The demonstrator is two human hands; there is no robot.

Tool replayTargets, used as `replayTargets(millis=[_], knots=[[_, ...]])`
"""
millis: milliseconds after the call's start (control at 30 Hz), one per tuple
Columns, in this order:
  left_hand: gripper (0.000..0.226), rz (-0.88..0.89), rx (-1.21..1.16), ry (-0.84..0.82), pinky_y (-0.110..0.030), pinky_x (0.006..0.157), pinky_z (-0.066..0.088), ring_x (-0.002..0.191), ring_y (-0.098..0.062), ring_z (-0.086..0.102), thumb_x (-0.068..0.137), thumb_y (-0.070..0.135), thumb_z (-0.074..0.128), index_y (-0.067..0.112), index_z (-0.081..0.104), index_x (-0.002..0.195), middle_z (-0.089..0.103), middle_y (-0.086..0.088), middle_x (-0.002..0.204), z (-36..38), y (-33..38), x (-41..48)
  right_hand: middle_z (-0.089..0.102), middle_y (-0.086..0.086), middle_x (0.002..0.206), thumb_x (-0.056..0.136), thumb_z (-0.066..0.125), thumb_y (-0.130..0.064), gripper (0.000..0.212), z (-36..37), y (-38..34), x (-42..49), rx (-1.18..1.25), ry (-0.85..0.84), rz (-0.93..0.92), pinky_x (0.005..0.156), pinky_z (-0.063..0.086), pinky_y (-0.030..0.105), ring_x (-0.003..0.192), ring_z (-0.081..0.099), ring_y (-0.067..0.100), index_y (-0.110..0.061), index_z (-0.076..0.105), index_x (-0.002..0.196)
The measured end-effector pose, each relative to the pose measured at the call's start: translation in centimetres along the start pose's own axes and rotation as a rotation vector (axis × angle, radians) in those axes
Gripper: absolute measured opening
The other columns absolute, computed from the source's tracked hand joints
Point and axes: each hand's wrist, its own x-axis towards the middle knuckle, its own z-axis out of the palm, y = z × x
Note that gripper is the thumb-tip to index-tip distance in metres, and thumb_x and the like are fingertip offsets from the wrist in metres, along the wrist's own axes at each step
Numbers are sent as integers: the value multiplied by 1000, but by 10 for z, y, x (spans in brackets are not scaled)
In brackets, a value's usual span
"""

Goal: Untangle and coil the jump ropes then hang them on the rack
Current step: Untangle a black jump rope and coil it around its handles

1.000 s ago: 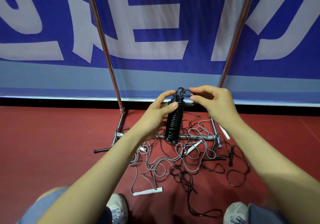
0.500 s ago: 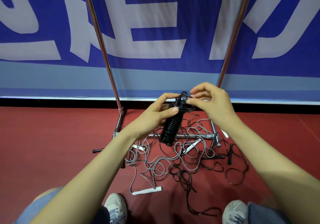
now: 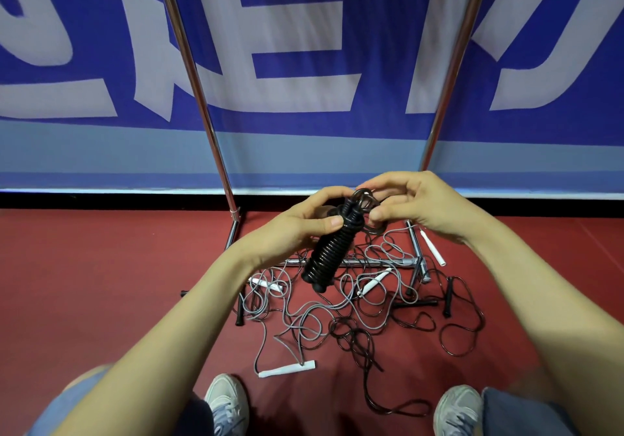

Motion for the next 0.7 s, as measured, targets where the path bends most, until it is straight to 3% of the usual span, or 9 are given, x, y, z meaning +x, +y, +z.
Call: replayTargets(millis=[167, 367, 533, 600, 700], knots=[[38, -4, -50, 18, -24, 81, 50, 96, -13, 61, 82, 17, 55, 27, 53, 119, 64, 3, 110, 1, 0, 1, 72, 17, 73, 75, 72, 8, 34, -1, 1, -1, 16, -14, 25, 77, 57, 28, 68, 69, 23, -14, 65, 100], [34, -2, -38, 51, -24, 80, 49, 89, -14, 62, 88, 14, 59, 26, 53, 120, 65, 0, 105, 1, -3, 2, 70, 10, 66, 75, 76, 0, 22, 8, 8, 4, -13, 109, -17, 75, 56, 32, 63, 67, 25, -7, 58, 83], [26, 28, 47, 191, -16, 82, 48, 97, -7, 62, 96, 8, 50, 16, 55, 120, 64, 3, 109, 2, -4, 5, 71, 1, 74, 79, 73, -3, 16, 11, 8, 10, -13, 172, -25, 76, 55, 24, 70, 68, 14, -11, 61, 85], [24, 44, 155, 231, -22, 90, 47, 96, -10, 62, 97, 7, 51, 14, 55, 119, 64, 2, 108, 3, -5, 4, 71, 2, 85, 89, 64, -13, 3, 10, 7, 11, 65, 94, 35, 77, 56, 21, 80, 69, 11, -11, 64, 92], [23, 38, 352, 256, -39, 103, 43, 111, -22, 61, 95, 18, 57, 20, 55, 118, 65, -1, 119, 3, -14, 5, 71, 0, 87, 93, 59, -21, 13, 12, 13, 17, 65, 87, 130, 79, 56, 23, 82, 68, 10, -12, 68, 90]])
